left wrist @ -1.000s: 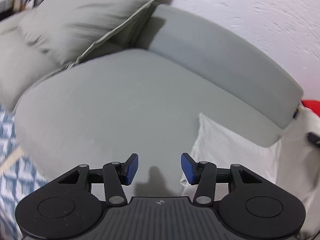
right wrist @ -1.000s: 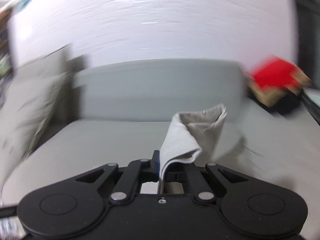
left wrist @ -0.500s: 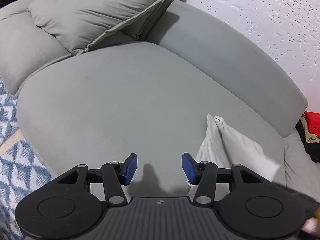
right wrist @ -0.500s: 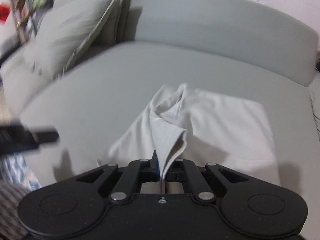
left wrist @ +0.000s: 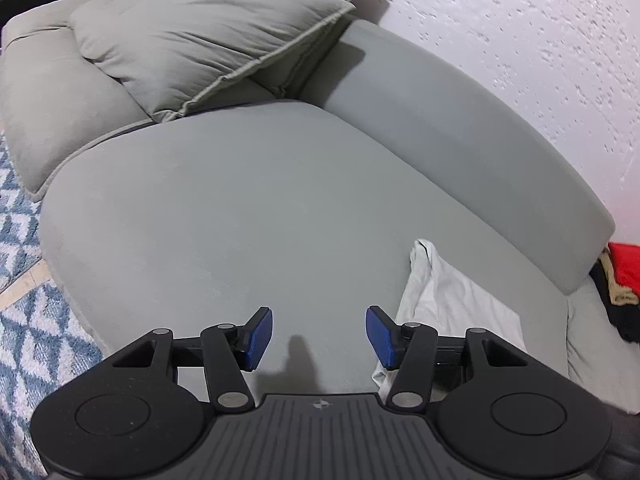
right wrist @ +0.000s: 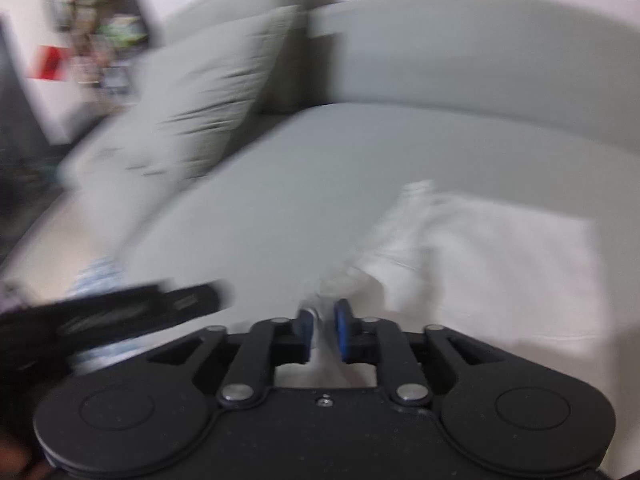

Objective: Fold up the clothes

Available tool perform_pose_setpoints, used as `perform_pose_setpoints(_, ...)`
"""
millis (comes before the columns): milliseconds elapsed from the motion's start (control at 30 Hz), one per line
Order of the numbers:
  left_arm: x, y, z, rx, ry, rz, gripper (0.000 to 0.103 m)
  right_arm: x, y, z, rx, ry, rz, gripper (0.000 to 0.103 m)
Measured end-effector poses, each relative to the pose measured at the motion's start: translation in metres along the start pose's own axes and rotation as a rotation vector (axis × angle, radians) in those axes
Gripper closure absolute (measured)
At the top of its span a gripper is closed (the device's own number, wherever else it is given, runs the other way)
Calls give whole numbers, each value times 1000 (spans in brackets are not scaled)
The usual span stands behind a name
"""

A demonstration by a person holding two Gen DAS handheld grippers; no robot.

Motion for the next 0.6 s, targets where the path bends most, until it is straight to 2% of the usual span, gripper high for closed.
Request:
perform_pose_setpoints(33,0,0,0,-2,3,2,52,3,0,8,2,41,-23,82)
perform_pose_setpoints(100,5,-1,-2,-11,-5,-20,52,19,7,29,36,56,-66,73)
perform_pose_setpoints(133,9,-1,-3,-16,-12,-35,52,30,11,40,56,50,-87,63)
perform_pose_setpoints(233,21,-3,-6,-30,-31,-80,55,76,19,77,132,-22,-193,45)
perform_pose_setpoints(333,32,-5,-9,-44,-51,-124,59,124,19,105,183,-126,-281,36)
perform_pose_setpoints(367,41,-6,-9,-45,-62,-167,60,138,16,110,187,-159,-302,36)
perform_pose_setpoints(433,68,-10,-10,-32,-94,-292,68,157,6,115,176,-203,-336,36)
perform_pose_setpoints(467,81,-14,-13,-33,-117,-339,72,163,0,115,168,-221,-345,41)
perform_pose_setpoints(500,95,-18,-15,-34,-140,-385,77,165,-3,111,160,-236,-332,47)
perform_pose_setpoints(533,106,-23,-19,-45,-162,-424,83,165,-4,107,149,-249,-301,68)
perform_pose_setpoints(567,115,-30,-27,-66,-173,-460,85,162,-5,102,134,-257,-267,77)
perform_pose_setpoints(600,121,-38,-36,-89,-163,-502,88,159,-6,97,119,-263,-233,82)
Point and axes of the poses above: each gripper's, at about its wrist camera, not at the fingertips, and z roughly against the way its jaws point, x to its right, y to its top, the point moved 7 cm from there along -z, roughly the way its jaws point, and after that the axes turned 8 degrees about x, right-handed, at the moved point
